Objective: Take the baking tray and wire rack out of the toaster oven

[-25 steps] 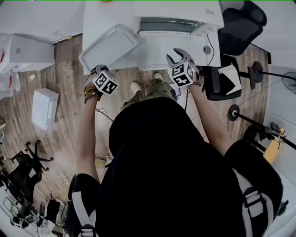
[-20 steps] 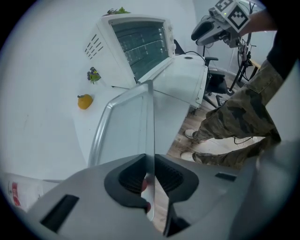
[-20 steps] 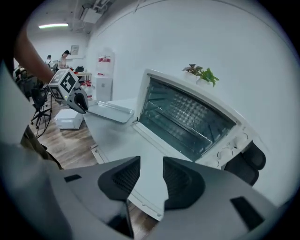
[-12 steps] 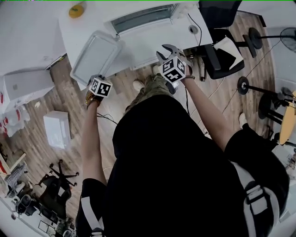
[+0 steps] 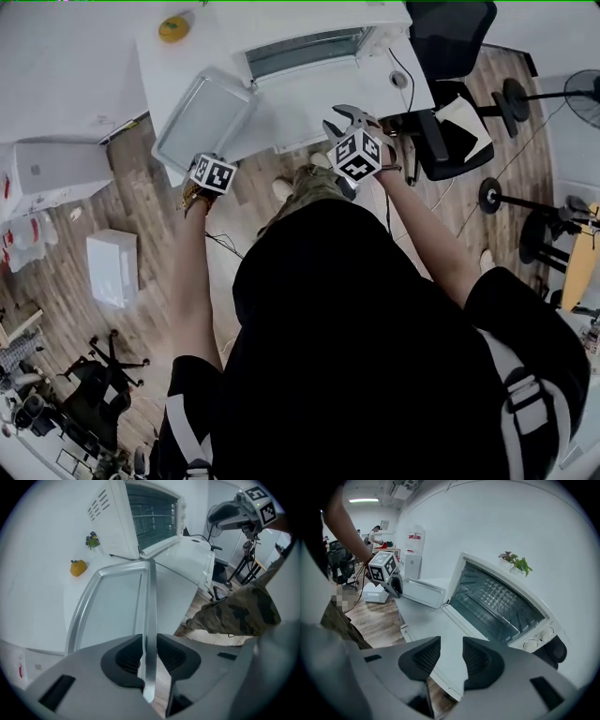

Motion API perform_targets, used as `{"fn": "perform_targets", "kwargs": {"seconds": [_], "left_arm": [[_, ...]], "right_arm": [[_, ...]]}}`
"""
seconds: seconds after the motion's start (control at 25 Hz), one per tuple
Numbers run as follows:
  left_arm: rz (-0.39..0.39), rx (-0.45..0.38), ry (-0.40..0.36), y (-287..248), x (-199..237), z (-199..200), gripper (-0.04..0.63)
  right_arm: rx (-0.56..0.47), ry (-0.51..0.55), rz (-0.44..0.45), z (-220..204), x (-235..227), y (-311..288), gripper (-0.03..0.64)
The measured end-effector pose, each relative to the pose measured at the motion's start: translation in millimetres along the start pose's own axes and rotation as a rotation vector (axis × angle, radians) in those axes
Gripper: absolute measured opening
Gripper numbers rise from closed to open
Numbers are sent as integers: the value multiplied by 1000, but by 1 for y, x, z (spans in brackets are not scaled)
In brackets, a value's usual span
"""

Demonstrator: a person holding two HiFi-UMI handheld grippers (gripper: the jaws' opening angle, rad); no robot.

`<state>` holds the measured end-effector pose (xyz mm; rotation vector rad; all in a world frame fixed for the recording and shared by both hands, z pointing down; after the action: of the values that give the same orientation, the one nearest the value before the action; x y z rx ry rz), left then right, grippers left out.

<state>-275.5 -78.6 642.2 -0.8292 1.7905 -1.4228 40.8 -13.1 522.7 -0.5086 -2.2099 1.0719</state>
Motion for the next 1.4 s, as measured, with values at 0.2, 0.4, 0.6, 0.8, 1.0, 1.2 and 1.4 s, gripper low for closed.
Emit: {"fn": "perform_targets", "kwargs": {"seconds": [0.2, 0.4, 0.6, 0.8, 1.0, 1.2, 1.4], "left_arm": [[1, -99, 69, 12, 2, -5, 183], [18, -77, 183, 1, 11, -22, 146], [117, -85, 237, -1, 21, -29, 138], [117, -172, 233, 17, 16, -16, 140], [142, -272, 196, 46, 12, 10, 140], [162, -355, 146, 75, 5, 33, 140], [145, -403, 209, 88, -2, 43, 140]], "right_arm": [[-14, 81, 7, 25, 5, -1, 158], [-23, 163, 22, 44, 11, 0, 158], [-20, 205, 24, 52, 11, -1, 158], [-21, 206, 18, 49, 5, -3, 158], [-35, 185, -9, 48, -4, -7, 159], [-67, 242, -83, 51, -20, -10, 158], [-95, 299, -208, 61, -51, -21, 160]]}}
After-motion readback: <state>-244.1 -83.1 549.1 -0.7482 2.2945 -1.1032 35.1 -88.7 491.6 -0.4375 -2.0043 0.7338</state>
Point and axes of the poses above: the fingertips, and each gripper's own axes: y backward along the fingers, x to its left, z out of its top, the point moved 9 cm from there along y, backward along the fingers, and after that the axes turned 7 degrees about x, right-handed, at the moved point
